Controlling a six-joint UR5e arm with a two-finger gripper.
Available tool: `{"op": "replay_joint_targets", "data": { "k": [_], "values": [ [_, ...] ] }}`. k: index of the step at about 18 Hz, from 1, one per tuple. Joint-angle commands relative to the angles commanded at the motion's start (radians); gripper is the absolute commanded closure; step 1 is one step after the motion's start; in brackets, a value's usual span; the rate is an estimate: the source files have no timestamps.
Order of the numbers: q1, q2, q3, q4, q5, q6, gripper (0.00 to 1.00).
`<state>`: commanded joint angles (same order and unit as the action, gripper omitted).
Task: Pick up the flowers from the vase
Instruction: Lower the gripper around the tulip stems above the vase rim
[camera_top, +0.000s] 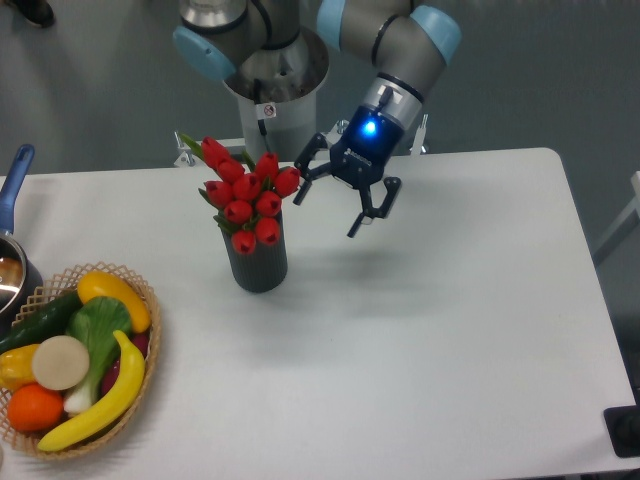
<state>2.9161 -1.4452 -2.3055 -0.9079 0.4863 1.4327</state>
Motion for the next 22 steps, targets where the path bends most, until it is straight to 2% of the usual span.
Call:
{"op": "replay_joint_targets", "data": {
  "k": [5, 12, 17, 22],
  "values": [
    [0.002, 0.074, -0.028, -0.069, 0.002, 0.000, 0.00],
    [0.000, 0.137, -0.106, -0.069, 0.003, 0.002, 0.00],
    [-0.003, 0.123, -0.117, -0.065, -0.005, 0.006, 0.00],
    [-0.014, 0.100, -0.114, -0.058, -0.101, 0.009, 0.00]
  ]
}}
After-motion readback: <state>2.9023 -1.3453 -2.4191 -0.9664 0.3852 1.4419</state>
